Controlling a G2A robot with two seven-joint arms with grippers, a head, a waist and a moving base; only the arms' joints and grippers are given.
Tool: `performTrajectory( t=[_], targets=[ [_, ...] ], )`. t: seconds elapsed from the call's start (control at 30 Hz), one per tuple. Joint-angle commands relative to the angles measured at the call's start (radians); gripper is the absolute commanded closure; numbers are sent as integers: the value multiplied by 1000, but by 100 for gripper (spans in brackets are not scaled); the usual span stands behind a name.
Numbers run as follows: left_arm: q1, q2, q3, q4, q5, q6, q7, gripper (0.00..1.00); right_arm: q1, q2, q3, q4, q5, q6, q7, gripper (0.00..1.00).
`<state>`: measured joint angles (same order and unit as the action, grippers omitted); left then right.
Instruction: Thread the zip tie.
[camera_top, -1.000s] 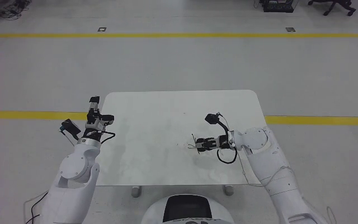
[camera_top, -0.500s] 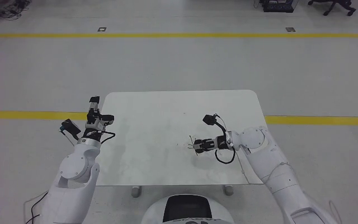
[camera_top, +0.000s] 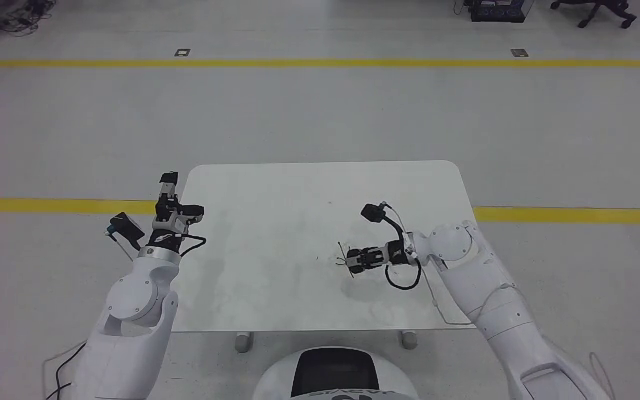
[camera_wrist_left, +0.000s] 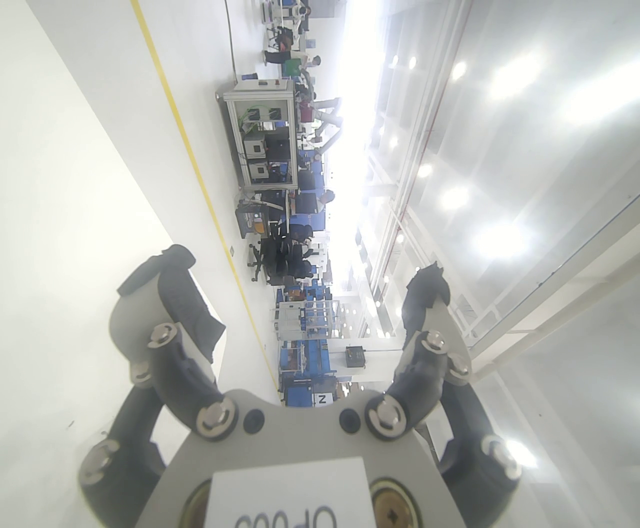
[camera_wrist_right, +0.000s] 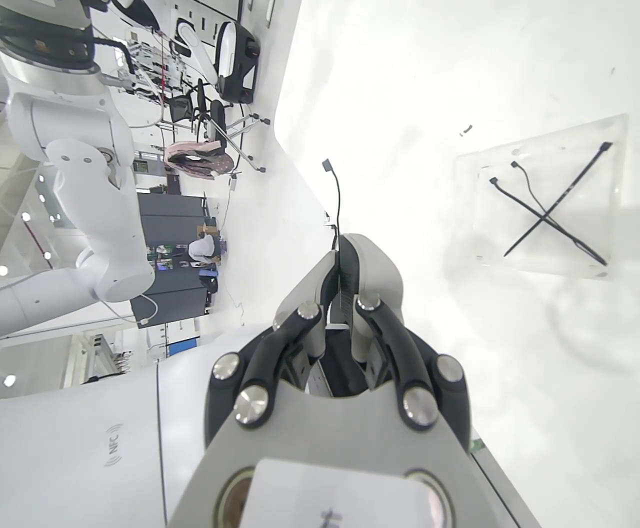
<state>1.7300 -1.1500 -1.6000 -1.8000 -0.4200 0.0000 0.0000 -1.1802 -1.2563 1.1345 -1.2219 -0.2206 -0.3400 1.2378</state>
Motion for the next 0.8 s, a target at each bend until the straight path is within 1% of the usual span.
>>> performTrajectory(
  t=[0.0, 0.1, 0.13, 0.2, 0.27, 0.33, 0.47, 0.5, 0.77],
  targets=[
    [0, 0, 0, 0, 0, 0, 0, 0, 0, 0, 0, 0, 0, 0, 0, 100],
    [0, 0, 0, 0, 0, 0, 0, 0, 0, 0, 0, 0, 0, 0, 0, 100],
    [0, 0, 0, 0, 0, 0, 0, 0, -7, 0, 4, -2, 8, 6, -33, 100],
    [0, 0, 0, 0, 0, 0, 0, 0, -35, 3, 18, -15, 37, 13, -89, 100],
    [0, 0, 0, 0, 0, 0, 0, 0, -61, 7, 33, -29, 63, 20, -120, 100],
    [0, 0, 0, 0, 0, 0, 0, 0, -87, 11, 44, -48, 88, 36, -139, 100],
    [0, 0, 0, 0, 0, 0, 0, 0, -117, 19, 60, -78, 104, 73, -160, 100],
    [0, 0, 0, 0, 0, 0, 0, 0, -120, 22, 65, -84, 97, 81, -164, 100],
    [0, 0, 0, 0, 0, 0, 0, 0, -120, 22, 65, -84, 97, 81, -164, 100]
  ],
)
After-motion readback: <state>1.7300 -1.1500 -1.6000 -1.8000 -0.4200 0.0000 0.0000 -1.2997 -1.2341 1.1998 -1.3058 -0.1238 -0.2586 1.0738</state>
